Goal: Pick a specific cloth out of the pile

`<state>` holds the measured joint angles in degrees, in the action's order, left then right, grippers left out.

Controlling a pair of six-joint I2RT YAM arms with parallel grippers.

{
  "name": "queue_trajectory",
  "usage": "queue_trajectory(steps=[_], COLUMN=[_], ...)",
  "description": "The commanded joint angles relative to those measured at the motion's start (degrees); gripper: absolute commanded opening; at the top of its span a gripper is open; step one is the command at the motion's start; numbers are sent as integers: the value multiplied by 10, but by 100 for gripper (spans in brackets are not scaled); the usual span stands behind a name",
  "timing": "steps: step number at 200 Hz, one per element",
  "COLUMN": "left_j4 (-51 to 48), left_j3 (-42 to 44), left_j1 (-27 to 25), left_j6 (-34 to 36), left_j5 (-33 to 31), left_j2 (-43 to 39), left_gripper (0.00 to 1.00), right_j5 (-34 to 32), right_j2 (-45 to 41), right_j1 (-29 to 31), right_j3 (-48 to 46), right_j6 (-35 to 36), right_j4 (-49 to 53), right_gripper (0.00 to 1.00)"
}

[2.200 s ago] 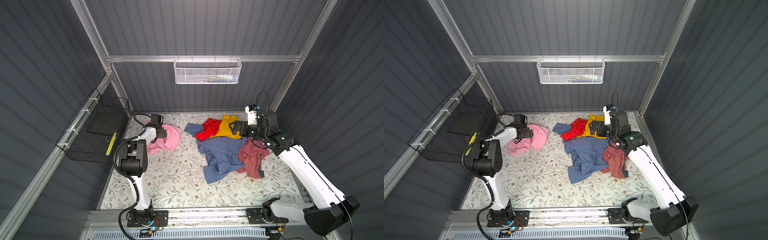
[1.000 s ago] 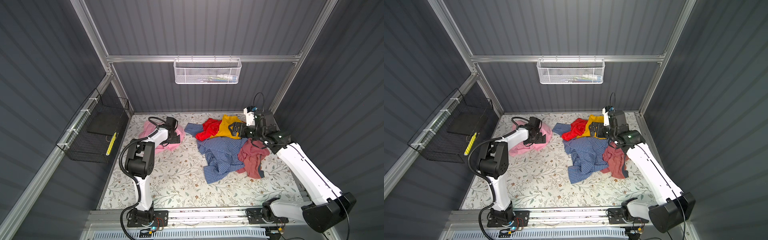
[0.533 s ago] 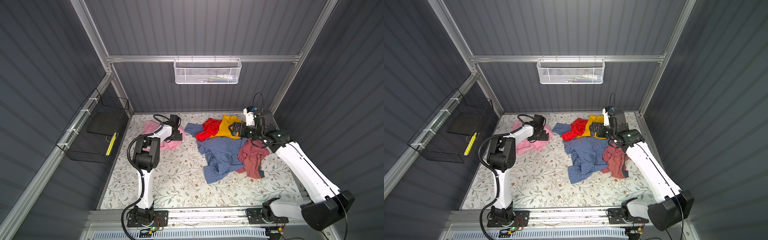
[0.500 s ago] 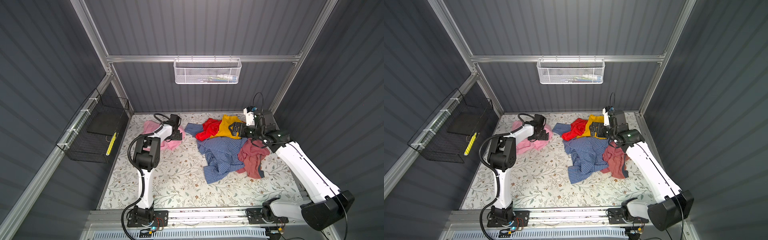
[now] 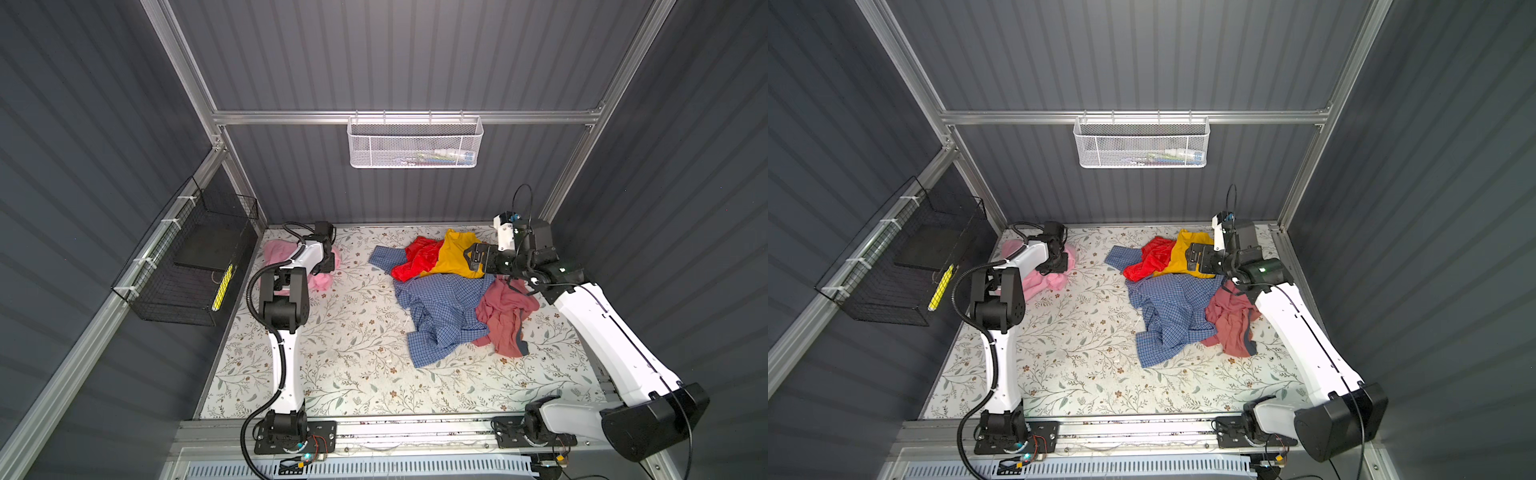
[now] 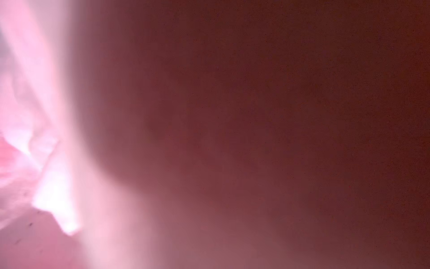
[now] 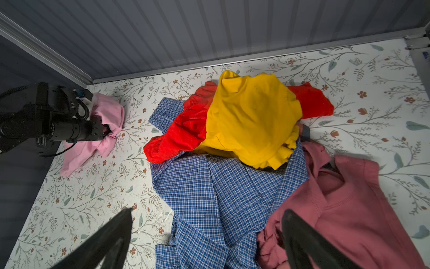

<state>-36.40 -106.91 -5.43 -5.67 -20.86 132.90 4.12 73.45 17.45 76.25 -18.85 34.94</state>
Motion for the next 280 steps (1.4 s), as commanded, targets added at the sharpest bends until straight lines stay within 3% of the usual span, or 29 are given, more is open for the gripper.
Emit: queue_trajectory(steps=[1,19,54,112,149,180,207,233,258,280], left_j4=[-27,-30,31,53,52,30,-88,-33,-56,25], left_j3=[-30,-37,33,67,66,63,30,166,228,341], left_j1=[10,7,-5,-23,-23,-23,-26,-41,-46,-49], left_j6=[36,42,55,62,54,34,-7,-22,-47,-52], left_j5=[7,64,130,158,140,133,80,69,67,76], left_j2=[36,34,-2,-37,-61,-102,-120,-218,-272,-374], left_gripper=[37,38,47,68,100,100,100,100,100,100], right_j5=[-7,-7,-9,2,-10,-15,-11,-4,6,9], right_j2=[-10,-9,-6,8,-7,-28,-35,-33,-33,-57], right_j1=[-4,-5,-7,-23,-35,-55,-78,-96,-113,-125], right_j3=[-11,-14,-15,-22,-45,-64,-70,-73,-75,-109], right_j6=[10,9,13,34,61,82,89,99,106,114], right_j4=[8,9,7,-1,-24,-39,-41,-45,-47,-75], right_gripper=[99,99,99,99,99,99,99,99,99,99])
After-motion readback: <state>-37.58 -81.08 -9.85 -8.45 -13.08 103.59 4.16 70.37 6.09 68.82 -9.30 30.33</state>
